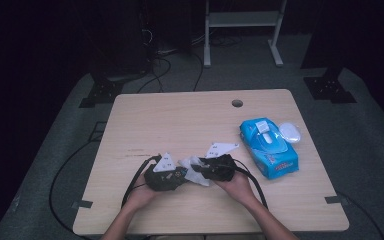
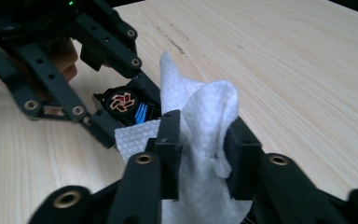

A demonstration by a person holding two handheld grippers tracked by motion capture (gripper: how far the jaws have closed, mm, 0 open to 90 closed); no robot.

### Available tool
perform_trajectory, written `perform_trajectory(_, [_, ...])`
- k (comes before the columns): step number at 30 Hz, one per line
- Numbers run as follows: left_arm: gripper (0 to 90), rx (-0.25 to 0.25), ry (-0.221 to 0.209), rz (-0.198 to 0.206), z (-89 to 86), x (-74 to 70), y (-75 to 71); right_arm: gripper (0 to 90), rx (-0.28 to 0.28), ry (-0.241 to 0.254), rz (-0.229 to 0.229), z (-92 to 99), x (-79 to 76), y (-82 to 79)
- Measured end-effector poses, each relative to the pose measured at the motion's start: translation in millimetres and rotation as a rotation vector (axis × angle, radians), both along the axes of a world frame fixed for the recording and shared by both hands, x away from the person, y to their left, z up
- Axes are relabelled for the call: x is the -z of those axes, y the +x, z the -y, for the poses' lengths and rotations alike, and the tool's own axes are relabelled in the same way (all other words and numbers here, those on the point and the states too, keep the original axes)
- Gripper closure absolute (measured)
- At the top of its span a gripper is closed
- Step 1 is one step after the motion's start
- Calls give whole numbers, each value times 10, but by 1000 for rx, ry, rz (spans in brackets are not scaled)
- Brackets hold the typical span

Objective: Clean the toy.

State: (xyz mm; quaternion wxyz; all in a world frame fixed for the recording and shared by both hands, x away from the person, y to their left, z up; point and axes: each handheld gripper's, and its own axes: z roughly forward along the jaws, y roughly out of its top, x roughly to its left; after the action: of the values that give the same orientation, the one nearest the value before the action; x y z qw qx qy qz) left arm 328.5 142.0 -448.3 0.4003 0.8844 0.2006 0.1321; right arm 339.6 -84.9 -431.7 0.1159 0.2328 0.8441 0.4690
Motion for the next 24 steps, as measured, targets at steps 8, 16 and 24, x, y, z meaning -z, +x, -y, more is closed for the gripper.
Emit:
perform_trajectory(8, [637,13,21,-2,-10,-24,7,809,3,-18,17,69,-14,12])
perform_trajectory(16, [644,15,28,-6,-16,-31,17,817,84,-12,6,301,-6,80])
perform_trajectory(24, [619,1,53,-41,64,-31,89,821,71,19,-12,264,-8,64])
